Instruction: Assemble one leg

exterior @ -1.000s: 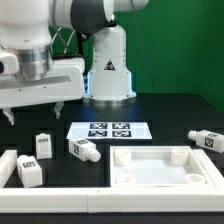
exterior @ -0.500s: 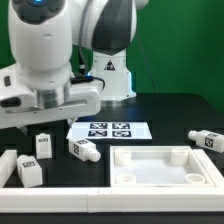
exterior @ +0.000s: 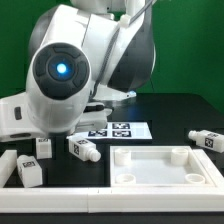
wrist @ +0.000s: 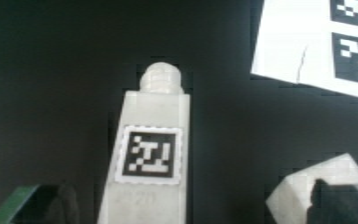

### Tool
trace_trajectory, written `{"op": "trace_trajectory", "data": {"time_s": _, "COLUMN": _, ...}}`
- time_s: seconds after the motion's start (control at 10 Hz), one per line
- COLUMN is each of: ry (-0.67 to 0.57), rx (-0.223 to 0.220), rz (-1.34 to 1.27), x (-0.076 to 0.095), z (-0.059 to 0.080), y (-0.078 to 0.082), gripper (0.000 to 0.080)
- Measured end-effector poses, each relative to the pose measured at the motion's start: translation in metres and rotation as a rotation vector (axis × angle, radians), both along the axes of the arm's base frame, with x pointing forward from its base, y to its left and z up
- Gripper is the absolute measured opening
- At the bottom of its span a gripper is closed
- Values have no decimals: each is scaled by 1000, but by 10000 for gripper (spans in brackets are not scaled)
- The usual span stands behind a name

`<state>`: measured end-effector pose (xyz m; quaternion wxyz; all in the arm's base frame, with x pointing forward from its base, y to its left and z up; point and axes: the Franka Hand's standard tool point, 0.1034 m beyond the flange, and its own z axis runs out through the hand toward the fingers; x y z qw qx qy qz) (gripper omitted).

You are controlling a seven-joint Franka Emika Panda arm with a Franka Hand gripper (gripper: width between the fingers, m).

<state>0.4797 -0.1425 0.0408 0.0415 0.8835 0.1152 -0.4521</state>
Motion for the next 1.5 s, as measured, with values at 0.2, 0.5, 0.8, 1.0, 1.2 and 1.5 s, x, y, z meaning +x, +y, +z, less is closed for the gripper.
{"op": "trace_trajectory", "data": {"time_s": 0.2, "ry": -3, "rx": -73, "rz": -57, "x": 5, "z": 0, "y": -17, "gripper": 649}}
{"op": "trace_trajectory", "data": {"time_s": 0.5, "ry": -4, "rx": -84, "rz": -64, "x": 4, "z": -2, "y": -19, "gripper": 649}}
{"op": "trace_trajectory", "data": {"time_s": 0.8, "ry": 20, "rx": -110, "rz": -86, "x": -2, "z": -6, "y": -21, "gripper": 649}}
{"op": "trace_trajectory", "data": {"time_s": 1.0, "ry": 3, "rx": -108, "rz": -81, "x": -6, "z": -19, "y": -30, "gripper": 649}}
{"op": "trace_trajectory", "data": {"time_s": 1.2, "ry": 7, "rx": -140, "rz": -99, "x": -11, "z": -27, "y": -27, "gripper": 649}}
{"op": "trace_trajectory", "data": {"time_s": 1.5, "ry": 7, "rx": -136, "rz": -97, "x": -10, "z": -26, "y": -28, "gripper": 372}}
